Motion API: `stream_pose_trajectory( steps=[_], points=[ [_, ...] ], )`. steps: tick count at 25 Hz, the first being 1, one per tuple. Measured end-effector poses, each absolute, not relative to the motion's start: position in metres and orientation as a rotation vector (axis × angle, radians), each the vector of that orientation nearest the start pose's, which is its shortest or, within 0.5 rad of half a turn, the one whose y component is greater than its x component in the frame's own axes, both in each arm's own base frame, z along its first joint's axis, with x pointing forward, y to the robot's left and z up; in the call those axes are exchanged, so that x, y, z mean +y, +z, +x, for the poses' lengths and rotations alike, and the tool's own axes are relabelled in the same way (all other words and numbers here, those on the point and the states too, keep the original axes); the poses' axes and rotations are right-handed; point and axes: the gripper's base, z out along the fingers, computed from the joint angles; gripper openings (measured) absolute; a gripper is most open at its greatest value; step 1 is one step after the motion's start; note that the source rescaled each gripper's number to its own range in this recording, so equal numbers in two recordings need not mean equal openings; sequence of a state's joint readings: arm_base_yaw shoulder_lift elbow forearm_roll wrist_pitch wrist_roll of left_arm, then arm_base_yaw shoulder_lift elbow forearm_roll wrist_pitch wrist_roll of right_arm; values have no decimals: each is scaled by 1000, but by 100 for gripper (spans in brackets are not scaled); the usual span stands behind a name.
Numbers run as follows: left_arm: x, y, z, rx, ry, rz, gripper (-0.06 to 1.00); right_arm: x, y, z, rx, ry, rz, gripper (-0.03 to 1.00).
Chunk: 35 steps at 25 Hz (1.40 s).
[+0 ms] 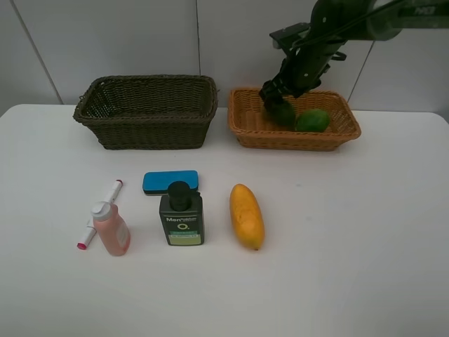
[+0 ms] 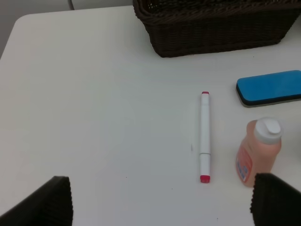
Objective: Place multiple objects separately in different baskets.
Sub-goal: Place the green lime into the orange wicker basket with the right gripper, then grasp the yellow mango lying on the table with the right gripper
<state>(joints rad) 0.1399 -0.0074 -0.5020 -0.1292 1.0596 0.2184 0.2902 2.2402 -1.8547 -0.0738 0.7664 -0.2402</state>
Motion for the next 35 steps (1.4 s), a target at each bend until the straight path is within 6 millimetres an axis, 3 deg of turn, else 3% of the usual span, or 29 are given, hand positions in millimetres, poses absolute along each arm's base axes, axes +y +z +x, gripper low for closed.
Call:
stream_pose_trajectory(
  steps=[1, 2, 6, 12, 21, 28, 35],
  points=[
    [-11, 278, -5, 2026, 72, 86, 100, 137, 188, 477, 2528, -65, -729, 73],
    [-11, 278, -5, 2026, 72, 86, 100, 137, 189, 477, 2529, -63, -719, 83],
    [-11, 278, -5, 2026, 72, 86, 100, 138, 189, 477, 2531, -47, -699, 96],
    [-11, 278, -5, 2026, 72, 86, 100, 138, 188, 476, 2551, -38, -682, 97],
    [-11, 278, -5, 2026, 72, 86, 100, 135, 212, 459, 2590, 12, -508, 98],
    [-11, 278, -5, 2026, 72, 86, 100, 123, 217, 412, 2641, 31, -452, 99],
    [-11, 278, -5, 2026, 72, 86, 100, 103, 227, 342, 2672, 73, -293, 99]
  ],
)
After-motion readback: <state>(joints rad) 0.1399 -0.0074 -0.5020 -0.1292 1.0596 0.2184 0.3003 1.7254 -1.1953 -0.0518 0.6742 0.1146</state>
